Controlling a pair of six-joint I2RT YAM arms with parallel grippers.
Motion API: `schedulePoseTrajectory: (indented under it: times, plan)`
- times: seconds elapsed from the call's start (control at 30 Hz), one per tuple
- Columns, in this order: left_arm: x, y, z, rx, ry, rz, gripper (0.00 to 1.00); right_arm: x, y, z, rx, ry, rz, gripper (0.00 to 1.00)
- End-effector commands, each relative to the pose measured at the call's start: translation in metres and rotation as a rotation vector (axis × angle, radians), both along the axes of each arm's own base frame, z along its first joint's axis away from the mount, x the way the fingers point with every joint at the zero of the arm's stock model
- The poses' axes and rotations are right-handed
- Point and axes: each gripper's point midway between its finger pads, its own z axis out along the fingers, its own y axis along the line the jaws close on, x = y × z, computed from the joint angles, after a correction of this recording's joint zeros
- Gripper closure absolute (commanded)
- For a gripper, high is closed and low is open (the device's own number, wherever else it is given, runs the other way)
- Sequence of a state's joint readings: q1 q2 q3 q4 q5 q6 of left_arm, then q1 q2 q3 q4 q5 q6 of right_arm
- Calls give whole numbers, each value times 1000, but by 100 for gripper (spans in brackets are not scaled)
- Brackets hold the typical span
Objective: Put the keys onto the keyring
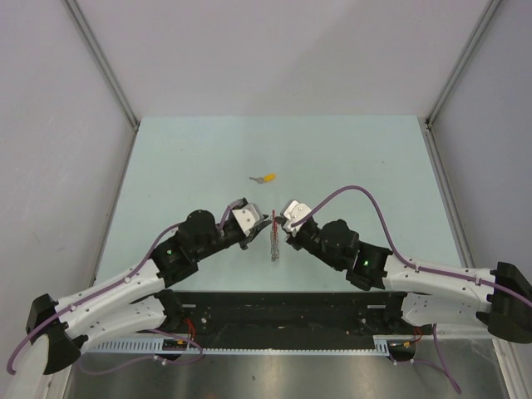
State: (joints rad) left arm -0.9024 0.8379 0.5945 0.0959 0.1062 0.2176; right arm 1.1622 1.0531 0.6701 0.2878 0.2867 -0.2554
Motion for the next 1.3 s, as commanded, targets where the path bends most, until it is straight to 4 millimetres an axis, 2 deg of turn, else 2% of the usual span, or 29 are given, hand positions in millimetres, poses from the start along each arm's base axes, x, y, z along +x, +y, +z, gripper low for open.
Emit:
schedulePoseTrajectory:
  times: [0.0,0.37,0.63,0.73,0.83,0.9,0.97,1.03,1.1,1.13,1.17,1.2,1.23,1.27]
  plan:
    - [3,-2,9,-33,-17,25,79,3,5,40,107,-41,-17,100]
    - [6,-2,2,-16,0,49,83,1,4,41,112,-43,-21,100]
    - [9,-2,6,-43,4,68,87,0,5,40,106,-41,-17,100]
    - [10,-2,6,-46,9,74,90,-1,6,38,102,-39,-12,100]
    - [10,-2,4,-44,20,75,100,-2,6,38,104,-32,-11,100]
    - [10,0,2,-42,33,92,99,-2,5,36,112,-12,-18,100]
    - [11,7,1,-53,43,121,92,3,2,31,113,18,-35,100]
    - [12,13,2,-73,53,155,84,17,-9,20,137,102,-92,100]
    - [11,16,1,-85,71,173,81,28,-19,2,135,206,-122,83]
    - [13,19,1,-88,80,189,78,47,-34,-6,192,302,-198,73]
    - [14,20,2,-89,90,196,75,50,-37,-14,202,370,-176,63]
    - [14,21,-5,-72,121,207,72,55,-44,-30,187,439,-196,60]
    - [16,22,-7,-64,138,217,67,71,-59,-37,226,503,-255,57]
    - [17,23,-3,-67,144,226,64,71,-61,-44,223,547,-243,55]
